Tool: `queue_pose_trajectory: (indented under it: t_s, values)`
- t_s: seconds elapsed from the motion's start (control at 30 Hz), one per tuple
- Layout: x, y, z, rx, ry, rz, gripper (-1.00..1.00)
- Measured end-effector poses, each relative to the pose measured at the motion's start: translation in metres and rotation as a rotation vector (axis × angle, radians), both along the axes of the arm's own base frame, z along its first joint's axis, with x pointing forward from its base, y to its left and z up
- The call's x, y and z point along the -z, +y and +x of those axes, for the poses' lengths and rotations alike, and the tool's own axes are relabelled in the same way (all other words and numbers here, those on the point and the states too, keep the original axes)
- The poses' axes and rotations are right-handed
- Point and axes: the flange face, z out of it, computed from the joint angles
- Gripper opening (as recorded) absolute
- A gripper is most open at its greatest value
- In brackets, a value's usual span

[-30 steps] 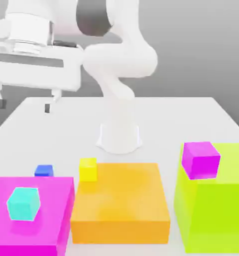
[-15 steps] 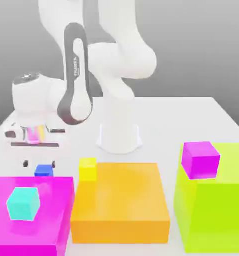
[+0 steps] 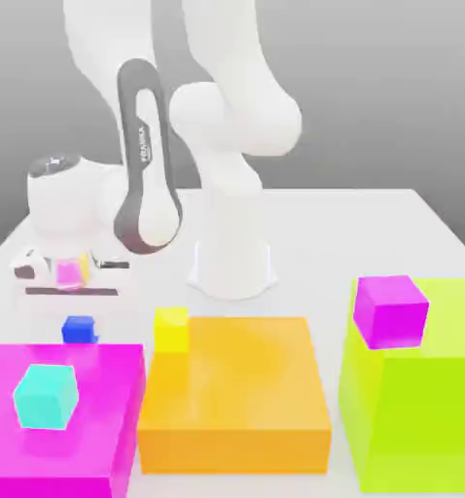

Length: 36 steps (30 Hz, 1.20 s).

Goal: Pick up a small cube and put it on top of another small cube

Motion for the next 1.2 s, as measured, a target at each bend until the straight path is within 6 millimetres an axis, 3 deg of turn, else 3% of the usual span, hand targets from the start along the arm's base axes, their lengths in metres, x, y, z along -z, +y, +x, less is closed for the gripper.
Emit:
queue_pose_trajectory:
  t_s: [0.17,0.3,0.4,0.53,0.63,0.73,0.83,0.9,0.97,1.0,1.2]
  values:
    - [-0.028,0.004,0.001,0.005,-0.02,0.022,-1.0]
    - [-0.061,0.034,0.078,-0.111,-0.025,0.032,-1.0]
    - [-0.093,0.068,0.135,-0.181,-0.026,0.035,-1.0]
    - [-0.145,0.142,0.201,-0.29,-0.025,0.039,-1.0]
    - [-0.187,0.213,0.233,-0.376,-0.025,0.042,-1.0]
    - [-0.228,0.287,0.246,-0.458,-0.023,0.044,-1.0]
    - [-0.27,0.362,0.241,-0.54,-0.02,0.046,-1.0]
    - [-0.271,0.401,0.235,-0.582,-0.018,0.042,-1.0]
    - [-0.247,0.411,0.233,-0.592,-0.017,0.041,-1.0]
    - [-0.238,0.412,0.232,-0.594,-0.017,0.041,1.0]
    - [-0.233,0.413,0.231,-0.595,-0.018,0.038,1.0]
